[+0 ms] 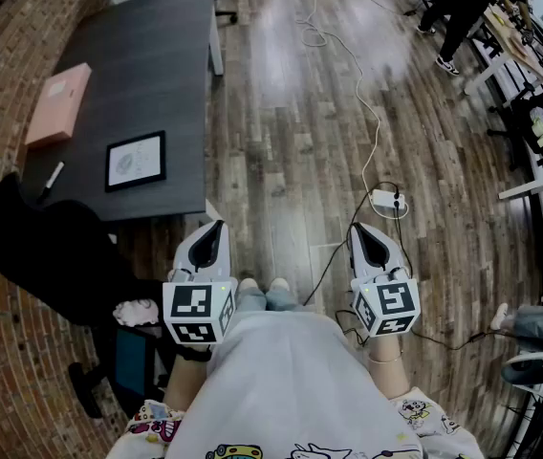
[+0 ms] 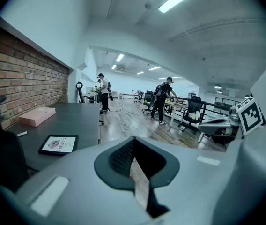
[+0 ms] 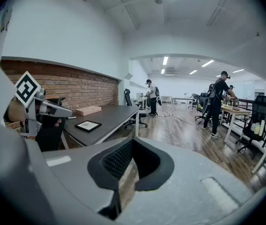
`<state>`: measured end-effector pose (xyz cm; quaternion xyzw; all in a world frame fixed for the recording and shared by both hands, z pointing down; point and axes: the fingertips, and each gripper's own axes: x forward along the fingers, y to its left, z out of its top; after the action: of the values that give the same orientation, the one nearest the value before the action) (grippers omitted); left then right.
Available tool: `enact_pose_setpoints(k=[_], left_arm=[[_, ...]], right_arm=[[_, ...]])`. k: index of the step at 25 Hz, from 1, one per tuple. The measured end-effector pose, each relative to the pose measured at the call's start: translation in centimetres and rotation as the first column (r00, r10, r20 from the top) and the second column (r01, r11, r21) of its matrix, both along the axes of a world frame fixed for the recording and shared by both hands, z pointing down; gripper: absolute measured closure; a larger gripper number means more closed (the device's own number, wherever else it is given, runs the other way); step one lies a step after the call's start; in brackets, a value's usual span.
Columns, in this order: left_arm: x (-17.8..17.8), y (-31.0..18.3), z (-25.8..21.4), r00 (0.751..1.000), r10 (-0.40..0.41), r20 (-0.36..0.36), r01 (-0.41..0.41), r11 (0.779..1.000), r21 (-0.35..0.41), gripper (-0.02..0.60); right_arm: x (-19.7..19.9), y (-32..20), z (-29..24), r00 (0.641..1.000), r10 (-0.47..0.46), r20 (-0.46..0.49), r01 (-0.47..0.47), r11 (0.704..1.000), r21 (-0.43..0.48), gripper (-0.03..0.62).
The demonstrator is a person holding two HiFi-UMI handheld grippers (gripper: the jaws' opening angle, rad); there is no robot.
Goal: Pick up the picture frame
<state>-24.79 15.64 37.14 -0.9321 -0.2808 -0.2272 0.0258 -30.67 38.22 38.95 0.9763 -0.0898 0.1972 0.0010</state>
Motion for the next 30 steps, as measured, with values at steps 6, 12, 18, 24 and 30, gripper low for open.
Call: enact_pose_setpoints(k=[6, 12, 18, 24, 30], left_arm=[[0.2, 0.6, -0.3, 1.0, -0.023, -0.017, 0.022, 0.999, -0.035, 0.569], [1.6, 0.9, -0.7, 0.999, -0.044, -0.031, 0.042, 0.998, -0.052, 0.492], [4.7, 1.1, 0.3, 0.999, -0.046, -0.02, 0.045, 0.999, -0.031, 0.458], [11.0, 1.3, 0.3, 0.998, -0.063, -0.026, 0.062, 0.997, -0.055, 0.423], [18.3, 1.1, 0.0, 0.997, -0.066, -0.035, 0.065, 0.997, -0.032, 0.399]], right_arm=[[-0.2, 0.5, -0.3, 1.0, -0.008, -0.021, 0.008, 1.0, 0.008, 0.589], [0.6, 1.1, 0.6, 1.0, -0.024, -0.007, 0.024, 0.999, 0.046, 0.486], [4.0, 2.0, 1.8, 1.0, -0.028, 0.007, 0.027, 0.997, 0.078, 0.441], [10.4, 2.3, 2.3, 0.999, -0.048, 0.011, 0.047, 0.995, 0.084, 0.417], [18.5, 2.2, 1.4, 0.997, -0.077, -0.016, 0.078, 0.994, 0.076, 0.395]])
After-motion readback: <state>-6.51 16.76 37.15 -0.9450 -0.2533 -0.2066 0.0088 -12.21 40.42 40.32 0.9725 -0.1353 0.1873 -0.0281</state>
